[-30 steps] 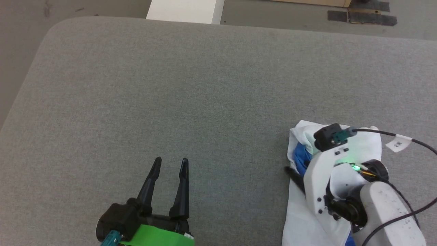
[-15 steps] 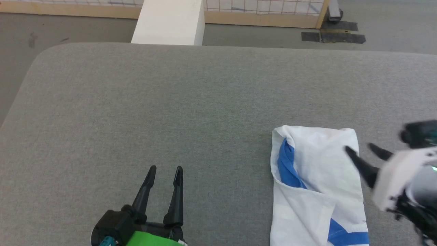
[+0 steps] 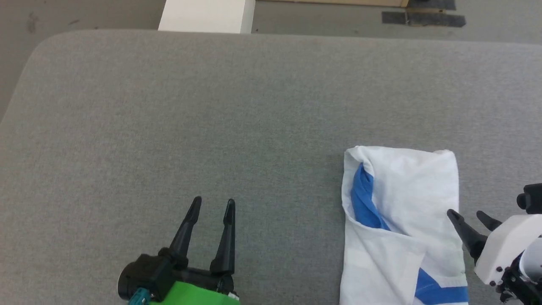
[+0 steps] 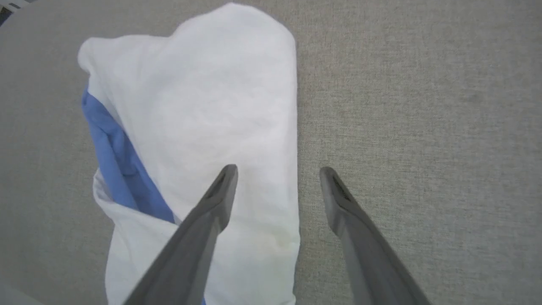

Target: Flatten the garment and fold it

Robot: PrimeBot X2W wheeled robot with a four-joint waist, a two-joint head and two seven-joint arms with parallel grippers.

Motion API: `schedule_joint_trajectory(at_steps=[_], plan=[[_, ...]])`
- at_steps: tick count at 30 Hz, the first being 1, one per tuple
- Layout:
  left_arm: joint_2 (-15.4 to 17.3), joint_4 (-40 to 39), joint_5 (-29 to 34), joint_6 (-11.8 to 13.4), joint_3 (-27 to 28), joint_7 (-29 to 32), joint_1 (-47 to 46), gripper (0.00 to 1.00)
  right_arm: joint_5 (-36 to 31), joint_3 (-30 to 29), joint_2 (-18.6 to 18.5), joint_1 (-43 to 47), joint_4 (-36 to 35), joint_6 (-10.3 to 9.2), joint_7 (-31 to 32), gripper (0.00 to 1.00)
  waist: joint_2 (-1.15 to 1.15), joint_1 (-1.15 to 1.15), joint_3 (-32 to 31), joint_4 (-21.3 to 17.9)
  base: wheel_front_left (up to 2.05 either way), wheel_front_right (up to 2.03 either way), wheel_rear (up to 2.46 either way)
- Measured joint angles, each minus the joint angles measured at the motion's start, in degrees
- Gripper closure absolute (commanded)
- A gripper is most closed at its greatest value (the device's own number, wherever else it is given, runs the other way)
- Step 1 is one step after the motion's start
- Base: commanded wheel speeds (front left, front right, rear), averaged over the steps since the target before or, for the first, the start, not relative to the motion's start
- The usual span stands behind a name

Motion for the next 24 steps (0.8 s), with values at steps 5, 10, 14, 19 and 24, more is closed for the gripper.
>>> schedule_joint_trajectory(at_steps=[5, 10, 14, 19, 24], plan=[[0.00, -0.36, 0.00, 0.55, -0.74, -0.01, -1.12, 0.00, -1.42, 0.00, -0.88, -2.89, 5.04, 0.00, -2.07, 0.00, 0.00, 0.00, 2.45, 1.85, 0.00, 0.00, 0.00], [0.00, -0.51, 0.00, 0.94, -1.30, -0.01, -1.60, 0.00, -0.58, 2.45, -1.70, -4.81, 8.40, 0.00, -2.52, 0.65, 0.00, 0.00, 4.44, 3.57, 0.00, 0.00, 0.00], [0.00, -0.43, -0.01, 1.21, -1.64, -0.01, -2.13, 0.00, -0.21, 2.45, -1.94, -6.19, 10.29, 0.02, -3.48, 1.00, 0.00, 0.00, 5.25, 4.44, 0.00, 0.00, 0.00], [0.00, -0.14, 0.00, 1.23, -1.43, -0.01, -2.36, 0.00, -0.27, 2.46, -1.68, -6.93, 12.35, 0.04, -5.09, 1.00, 0.00, 0.00, 4.60, 3.84, 0.00, 0.00, 0.00], [-0.01, 0.27, 0.08, 1.14, -0.79, -0.01, -2.25, 0.00, -0.82, 3.08, -2.68, -7.94, 13.80, 0.03, -5.50, 1.00, 0.00, 0.00, 2.97, 1.81, 0.00, 0.00, 0.00]])
